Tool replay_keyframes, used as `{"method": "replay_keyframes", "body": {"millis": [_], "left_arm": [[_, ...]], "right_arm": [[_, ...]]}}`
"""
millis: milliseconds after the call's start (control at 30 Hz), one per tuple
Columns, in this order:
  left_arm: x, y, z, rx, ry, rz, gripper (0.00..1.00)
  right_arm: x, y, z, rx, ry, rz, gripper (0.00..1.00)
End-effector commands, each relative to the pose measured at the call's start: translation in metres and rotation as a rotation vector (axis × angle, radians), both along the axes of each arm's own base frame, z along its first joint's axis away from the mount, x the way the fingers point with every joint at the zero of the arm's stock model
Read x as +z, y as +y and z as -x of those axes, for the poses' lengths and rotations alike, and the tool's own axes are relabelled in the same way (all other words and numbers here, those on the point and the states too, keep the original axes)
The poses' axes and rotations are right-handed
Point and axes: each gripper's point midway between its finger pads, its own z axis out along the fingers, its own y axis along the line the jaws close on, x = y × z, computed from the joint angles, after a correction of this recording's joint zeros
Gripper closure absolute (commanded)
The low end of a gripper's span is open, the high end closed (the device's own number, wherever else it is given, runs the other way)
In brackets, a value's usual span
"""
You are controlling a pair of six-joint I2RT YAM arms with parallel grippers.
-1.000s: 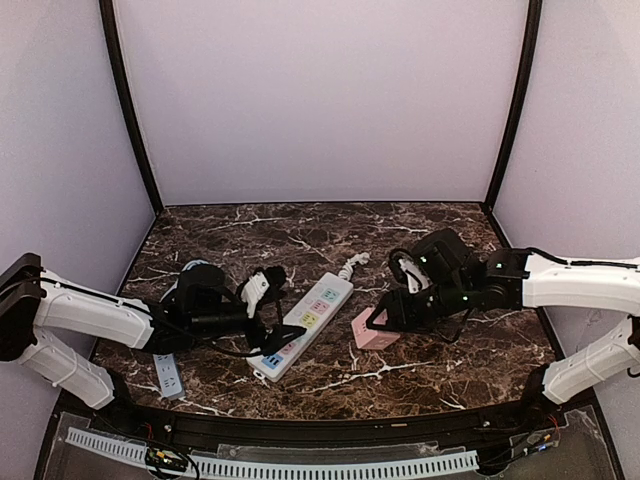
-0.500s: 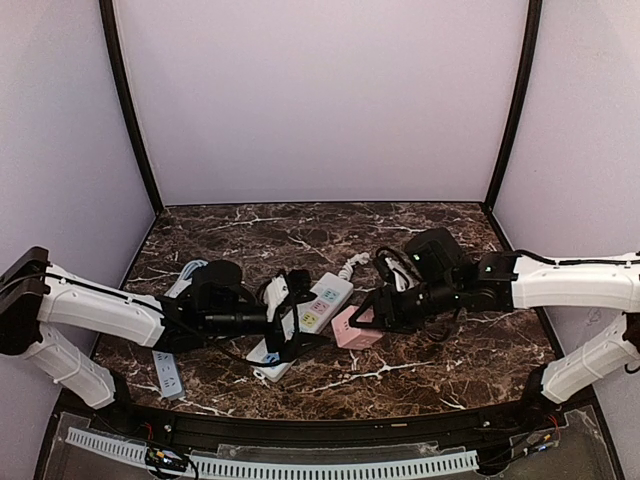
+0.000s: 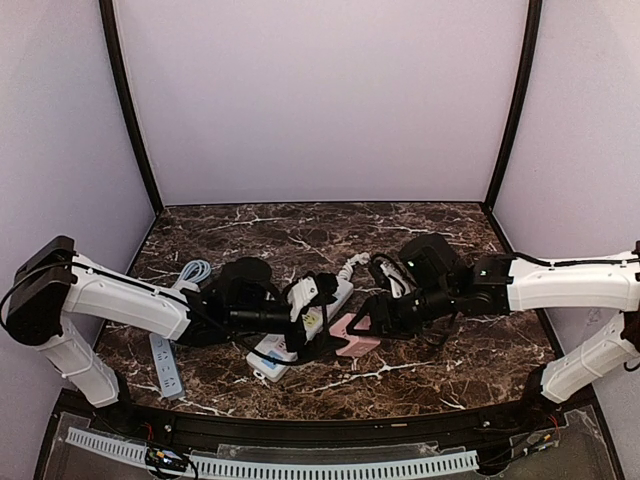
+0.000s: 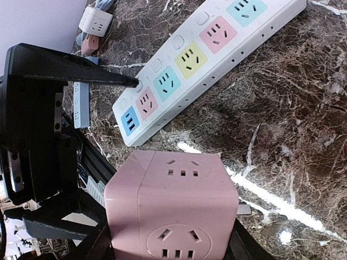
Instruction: Insert the plug
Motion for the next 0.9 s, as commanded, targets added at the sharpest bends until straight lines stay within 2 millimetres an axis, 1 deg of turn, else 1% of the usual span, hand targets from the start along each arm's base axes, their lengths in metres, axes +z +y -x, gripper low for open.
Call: {"method": "replay_keyframes", "body": {"millis": [0,200,333,400,467,500,533,633,667,700,733,767,800,867], "left_arm": [[-0.004,-0.009,0.011,-0.044,-0.012,-0.035,0.01],[-0.013,-0.017,0.018,-0.068,-0.015,-0.072,0.01],[-0.016,-0.018,0.015,-0.055,-0.03,-0.092,0.02],[-0.017,-0.019,0.013,-0.044,-0.039,-0.096,0.07],[-0.017,-0.02,0.011,-0.035,-0.049,-0.095,0.17],[-0.018,-0.02,0.011,-0.033,-0.051,-0.099,0.19],[-0.017,-0.02,0.009,-0.024,-0.062,-0.093,0.25],[-0.016,-0.019,0.006,-0.007,-0.079,-0.082,0.33],[-0.016,-0.019,0.006,-0.004,-0.082,-0.083,0.39],[-0.016,-0.019,0.005,0.0,-0.084,-0.082,0.42],[-0.015,-0.019,0.005,0.0,-0.087,-0.081,0.48],[-0.014,-0.019,0.007,-0.007,-0.085,-0.081,0.5],[-0.013,-0.019,0.008,-0.015,-0.089,-0.081,0.55],[-0.013,-0.017,0.013,-0.043,-0.089,-0.091,0.59]], "right_arm": [[0.026,0.018,-0.006,-0.006,-0.049,-0.082,0.71],[0.03,0.017,-0.009,-0.022,-0.063,-0.084,0.72],[0.029,0.017,-0.009,-0.023,-0.064,-0.08,0.72],[0.028,0.017,-0.009,-0.022,-0.059,-0.079,0.72],[0.027,0.018,-0.008,-0.019,-0.058,-0.079,0.72],[0.028,0.018,-0.008,-0.018,-0.06,-0.082,0.73],[0.029,0.019,-0.007,-0.018,-0.06,-0.086,0.73],[0.033,0.02,-0.006,-0.015,-0.064,-0.098,0.74],[0.033,0.02,-0.006,-0.014,-0.065,-0.1,0.74],[0.033,0.02,-0.005,-0.014,-0.065,-0.101,0.74],[0.034,0.02,-0.005,-0.015,-0.067,-0.102,0.73],[0.034,0.019,-0.005,-0.015,-0.068,-0.101,0.71],[0.034,0.019,-0.005,-0.016,-0.069,-0.102,0.66],[0.037,0.018,-0.006,-0.014,-0.082,-0.105,0.51]]}}
